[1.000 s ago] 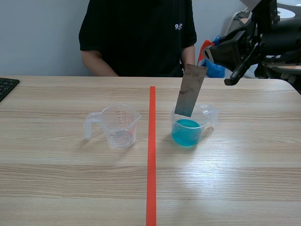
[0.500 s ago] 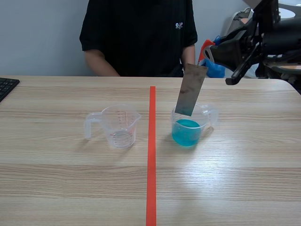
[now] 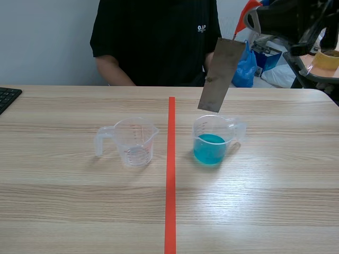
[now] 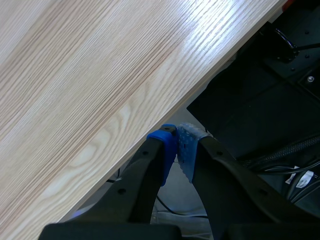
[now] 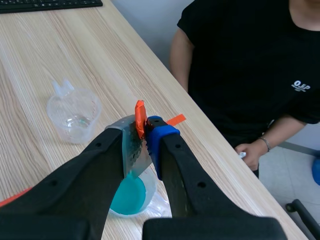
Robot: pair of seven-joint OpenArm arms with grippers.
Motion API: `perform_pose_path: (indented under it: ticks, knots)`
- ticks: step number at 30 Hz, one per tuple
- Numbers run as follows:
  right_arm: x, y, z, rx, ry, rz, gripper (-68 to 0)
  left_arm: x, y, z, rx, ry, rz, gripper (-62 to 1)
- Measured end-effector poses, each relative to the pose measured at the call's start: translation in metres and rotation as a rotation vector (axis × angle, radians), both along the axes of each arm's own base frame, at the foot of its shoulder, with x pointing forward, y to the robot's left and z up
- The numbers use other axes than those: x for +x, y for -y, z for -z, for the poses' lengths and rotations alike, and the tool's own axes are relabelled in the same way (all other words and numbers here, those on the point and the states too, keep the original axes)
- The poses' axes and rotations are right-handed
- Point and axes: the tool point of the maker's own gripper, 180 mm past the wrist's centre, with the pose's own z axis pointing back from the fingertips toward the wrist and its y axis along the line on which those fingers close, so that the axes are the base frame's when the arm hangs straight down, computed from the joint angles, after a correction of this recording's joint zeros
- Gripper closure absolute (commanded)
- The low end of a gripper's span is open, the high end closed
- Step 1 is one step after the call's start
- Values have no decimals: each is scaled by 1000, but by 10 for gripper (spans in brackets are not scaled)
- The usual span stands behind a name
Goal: Do the redox reaction experiment.
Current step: 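Lower the plate into the blue solution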
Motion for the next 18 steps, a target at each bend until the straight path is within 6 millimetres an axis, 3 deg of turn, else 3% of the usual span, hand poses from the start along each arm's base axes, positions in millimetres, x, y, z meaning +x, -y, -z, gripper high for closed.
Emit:
perform_pose_path:
  ticks: [18]
  knots:
    - [-6,4,10,-8,-35,7,-7,0,0,0,0,0,0,-36]
